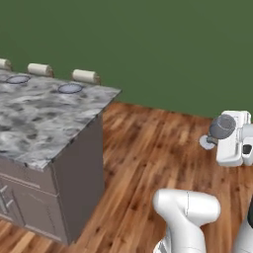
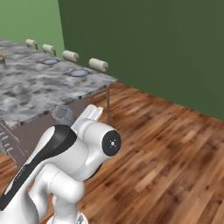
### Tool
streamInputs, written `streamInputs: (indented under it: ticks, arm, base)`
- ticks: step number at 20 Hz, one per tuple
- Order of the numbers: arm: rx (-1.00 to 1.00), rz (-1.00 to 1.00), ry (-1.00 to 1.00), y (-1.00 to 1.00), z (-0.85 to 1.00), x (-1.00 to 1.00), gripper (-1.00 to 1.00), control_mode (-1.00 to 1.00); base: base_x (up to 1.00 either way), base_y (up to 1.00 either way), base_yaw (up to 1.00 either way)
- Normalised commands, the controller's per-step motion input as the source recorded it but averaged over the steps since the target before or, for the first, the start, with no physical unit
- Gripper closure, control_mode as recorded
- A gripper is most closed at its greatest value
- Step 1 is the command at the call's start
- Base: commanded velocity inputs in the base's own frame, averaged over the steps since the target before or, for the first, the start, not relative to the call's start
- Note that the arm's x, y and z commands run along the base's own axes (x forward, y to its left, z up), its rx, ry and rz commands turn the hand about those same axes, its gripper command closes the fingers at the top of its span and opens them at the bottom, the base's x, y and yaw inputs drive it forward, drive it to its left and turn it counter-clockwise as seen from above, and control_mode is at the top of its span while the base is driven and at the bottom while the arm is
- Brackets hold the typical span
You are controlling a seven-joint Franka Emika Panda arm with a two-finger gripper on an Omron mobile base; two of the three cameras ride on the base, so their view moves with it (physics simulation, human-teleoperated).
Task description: Retrieve the wine glasses from the counter and place one next to each plate.
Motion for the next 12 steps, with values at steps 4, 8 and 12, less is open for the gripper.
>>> streamInputs:
  ticks: [4,8,12]
  arm:
    - [0.0,0.0,0.0,0.0,0.0,0.0,1.0,1.0]
    - [0.0,0.0,0.0,0.0,0.0,0.0,1.0,1.0]
    - [0.0,0.0,0.0,0.0,0.0,0.0,1.0,1.0]
  base:
    - [0.4,-1.0,0.04]
    - [0.41,-1.0,0.05]
    - [0.45,-1.0,0.07]
